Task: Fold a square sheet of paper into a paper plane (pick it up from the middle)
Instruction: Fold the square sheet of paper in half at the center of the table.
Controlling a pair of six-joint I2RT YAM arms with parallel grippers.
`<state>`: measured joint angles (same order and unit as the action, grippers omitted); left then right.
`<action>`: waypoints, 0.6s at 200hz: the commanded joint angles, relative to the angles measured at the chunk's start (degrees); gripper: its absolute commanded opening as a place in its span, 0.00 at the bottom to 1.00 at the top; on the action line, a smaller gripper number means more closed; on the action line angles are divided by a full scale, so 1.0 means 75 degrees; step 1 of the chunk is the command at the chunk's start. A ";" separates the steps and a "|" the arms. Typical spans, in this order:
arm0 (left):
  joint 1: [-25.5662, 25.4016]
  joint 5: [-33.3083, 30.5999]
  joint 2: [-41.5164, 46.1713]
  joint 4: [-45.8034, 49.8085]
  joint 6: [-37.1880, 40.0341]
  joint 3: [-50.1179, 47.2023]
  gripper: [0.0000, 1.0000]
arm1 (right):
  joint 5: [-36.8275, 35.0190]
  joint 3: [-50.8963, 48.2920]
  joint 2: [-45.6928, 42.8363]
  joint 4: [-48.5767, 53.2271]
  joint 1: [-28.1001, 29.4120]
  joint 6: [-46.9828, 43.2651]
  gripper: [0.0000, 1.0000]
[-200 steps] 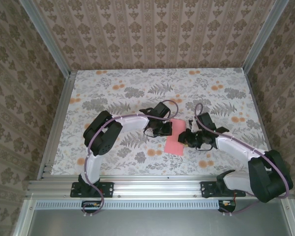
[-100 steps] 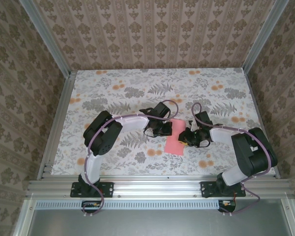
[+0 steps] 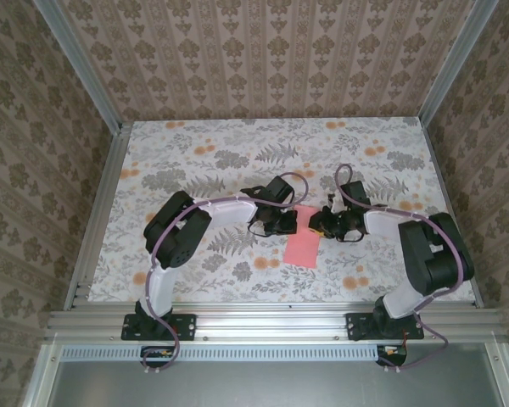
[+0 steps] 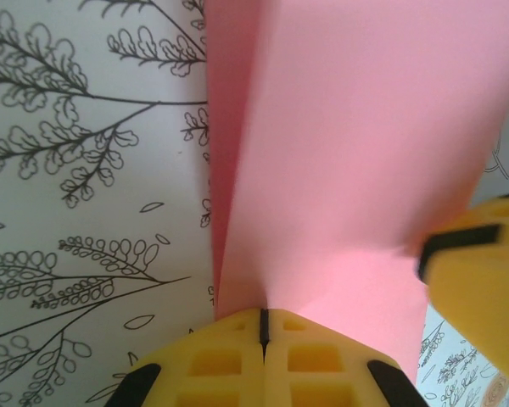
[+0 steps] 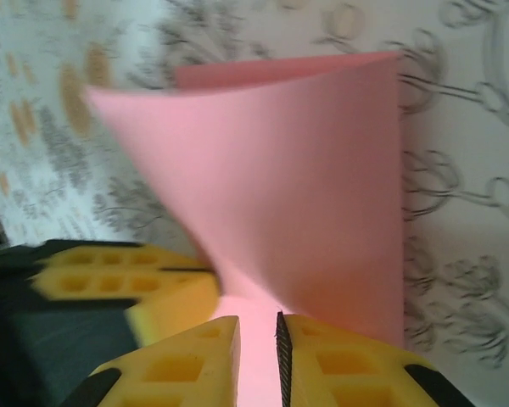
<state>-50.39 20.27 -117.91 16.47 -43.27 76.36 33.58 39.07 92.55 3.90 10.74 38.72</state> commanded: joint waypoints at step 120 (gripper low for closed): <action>-0.0130 -0.0453 -0.0428 0.1099 0.0237 -0.0185 0.00 | 0.0361 0.0802 0.0287 0.0475 -0.0296 -0.0367 0.23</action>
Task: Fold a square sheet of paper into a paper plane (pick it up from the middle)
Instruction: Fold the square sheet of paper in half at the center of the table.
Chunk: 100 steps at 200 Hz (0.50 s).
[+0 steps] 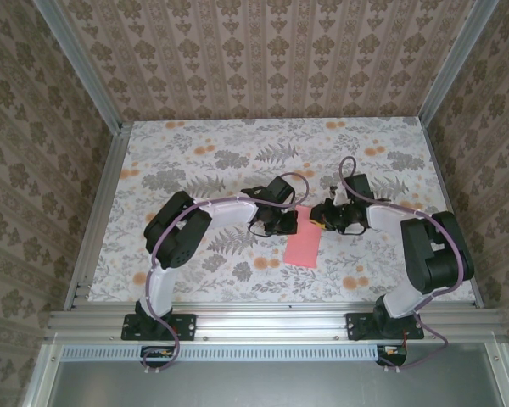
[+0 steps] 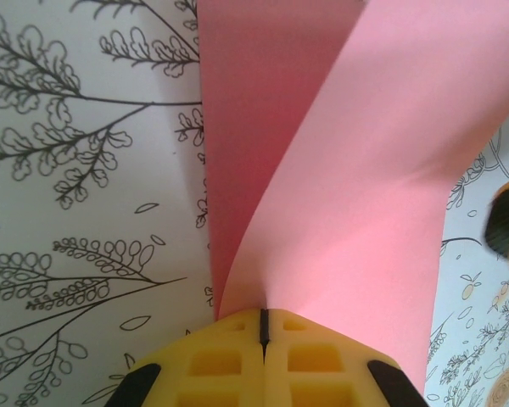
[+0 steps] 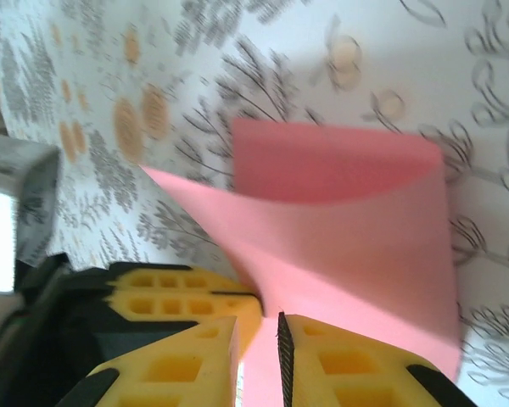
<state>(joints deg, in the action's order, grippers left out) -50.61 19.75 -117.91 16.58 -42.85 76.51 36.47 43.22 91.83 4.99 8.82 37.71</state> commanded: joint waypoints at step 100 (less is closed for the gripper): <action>-0.0103 -0.0453 -0.0345 0.1118 0.0198 -0.0328 0.00 | -0.0269 0.0572 0.0442 0.0650 -0.0142 -0.0313 0.24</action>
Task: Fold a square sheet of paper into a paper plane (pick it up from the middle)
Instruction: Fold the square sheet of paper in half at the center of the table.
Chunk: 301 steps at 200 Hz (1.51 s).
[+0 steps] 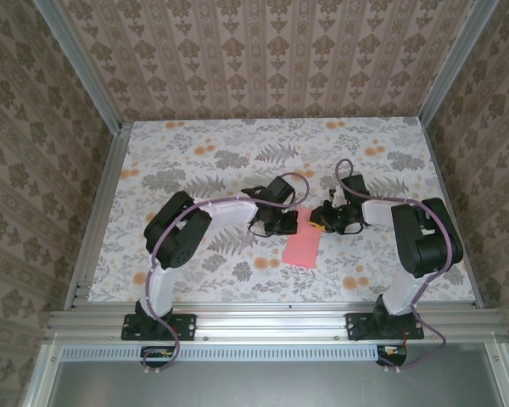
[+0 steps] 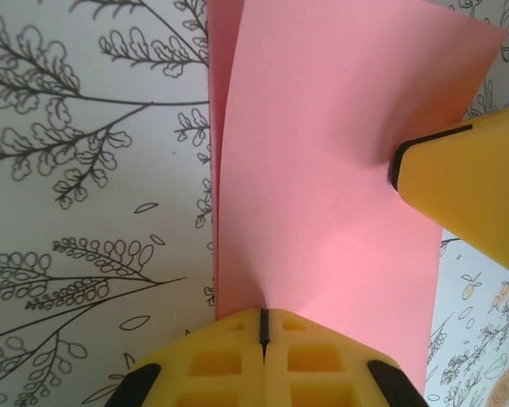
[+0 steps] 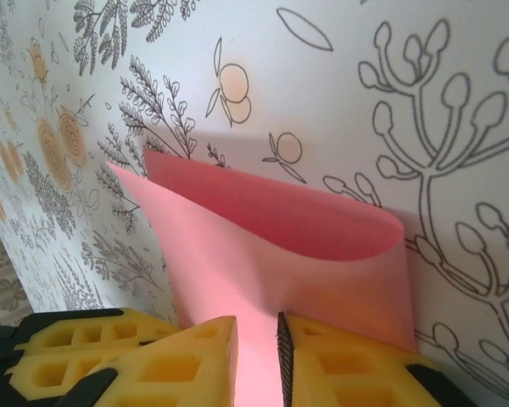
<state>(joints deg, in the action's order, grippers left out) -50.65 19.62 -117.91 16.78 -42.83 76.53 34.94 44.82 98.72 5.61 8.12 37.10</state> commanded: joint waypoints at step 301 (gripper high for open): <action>-0.0131 -0.0453 -0.0269 0.1131 0.0225 -0.0407 0.00 | -0.0732 0.0817 0.0699 0.0753 -0.0503 -0.0536 0.23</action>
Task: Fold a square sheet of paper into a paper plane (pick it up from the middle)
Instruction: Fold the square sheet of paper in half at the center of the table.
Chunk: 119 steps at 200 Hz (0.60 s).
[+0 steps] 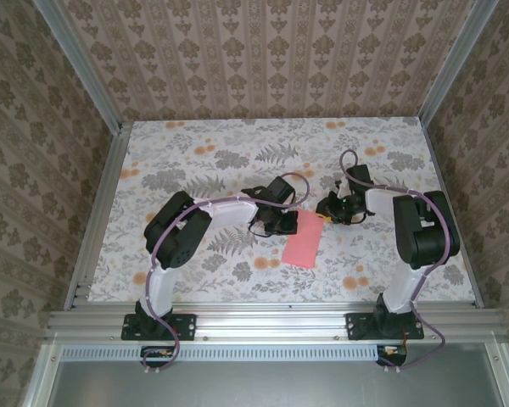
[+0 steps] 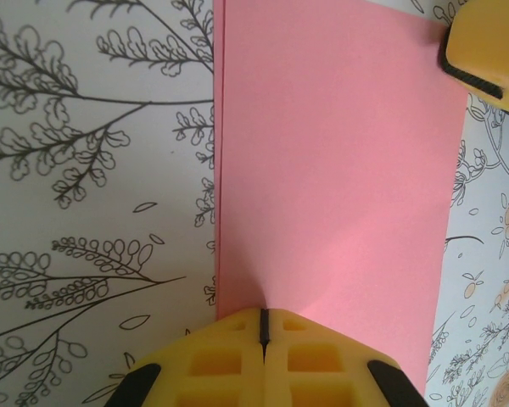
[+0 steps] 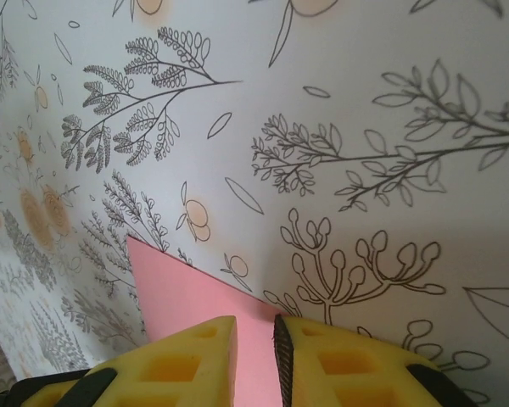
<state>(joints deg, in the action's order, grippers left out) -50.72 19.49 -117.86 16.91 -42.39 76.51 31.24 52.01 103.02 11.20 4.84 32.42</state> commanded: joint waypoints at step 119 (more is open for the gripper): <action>-0.0163 -0.0441 -0.0257 0.1133 0.0163 -0.0381 0.00 | 0.0079 -0.0379 0.0176 -0.0369 -0.0224 0.0364 0.23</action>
<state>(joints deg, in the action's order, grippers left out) -50.98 18.83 -117.78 16.97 -42.39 76.51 33.15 50.72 101.54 8.75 3.46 34.11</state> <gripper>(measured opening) 0.050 0.237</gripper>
